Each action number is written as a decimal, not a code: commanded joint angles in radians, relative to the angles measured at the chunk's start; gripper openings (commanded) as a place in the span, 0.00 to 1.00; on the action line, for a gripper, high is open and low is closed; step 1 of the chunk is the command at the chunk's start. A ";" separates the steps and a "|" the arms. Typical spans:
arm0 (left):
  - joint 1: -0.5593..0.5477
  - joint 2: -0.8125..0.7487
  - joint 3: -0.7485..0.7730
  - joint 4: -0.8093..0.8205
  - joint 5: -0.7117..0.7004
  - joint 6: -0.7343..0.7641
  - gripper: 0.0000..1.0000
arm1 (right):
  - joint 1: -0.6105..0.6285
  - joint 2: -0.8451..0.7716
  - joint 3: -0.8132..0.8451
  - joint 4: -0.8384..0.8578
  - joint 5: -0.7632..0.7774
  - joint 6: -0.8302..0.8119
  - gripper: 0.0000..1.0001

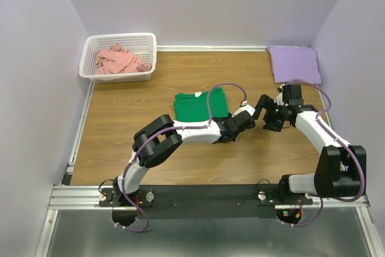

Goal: Fold and stack the t-shirts
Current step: Neatly place the folded tshirt to the corner

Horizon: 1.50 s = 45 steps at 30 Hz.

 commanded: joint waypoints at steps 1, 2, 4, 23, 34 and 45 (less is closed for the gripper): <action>0.015 -0.025 -0.031 -0.011 -0.002 -0.011 0.00 | -0.006 0.030 -0.049 0.168 -0.167 0.085 1.00; 0.020 -0.039 -0.037 -0.006 0.011 -0.008 0.00 | -0.004 0.037 -0.060 0.200 -0.187 0.116 1.00; 0.035 -0.096 -0.066 0.020 0.057 -0.008 0.00 | -0.004 0.065 -0.097 0.322 -0.256 0.178 1.00; 0.057 -0.312 -0.183 0.110 0.220 -0.012 0.00 | 0.140 0.600 -0.115 1.096 -0.434 0.654 1.00; 0.055 -0.299 -0.156 0.107 0.234 -0.083 0.07 | 0.236 0.676 0.013 0.923 -0.385 0.474 0.30; 0.121 -0.387 -0.181 0.034 0.137 -0.193 0.90 | 0.235 0.611 0.254 0.431 -0.113 0.061 0.01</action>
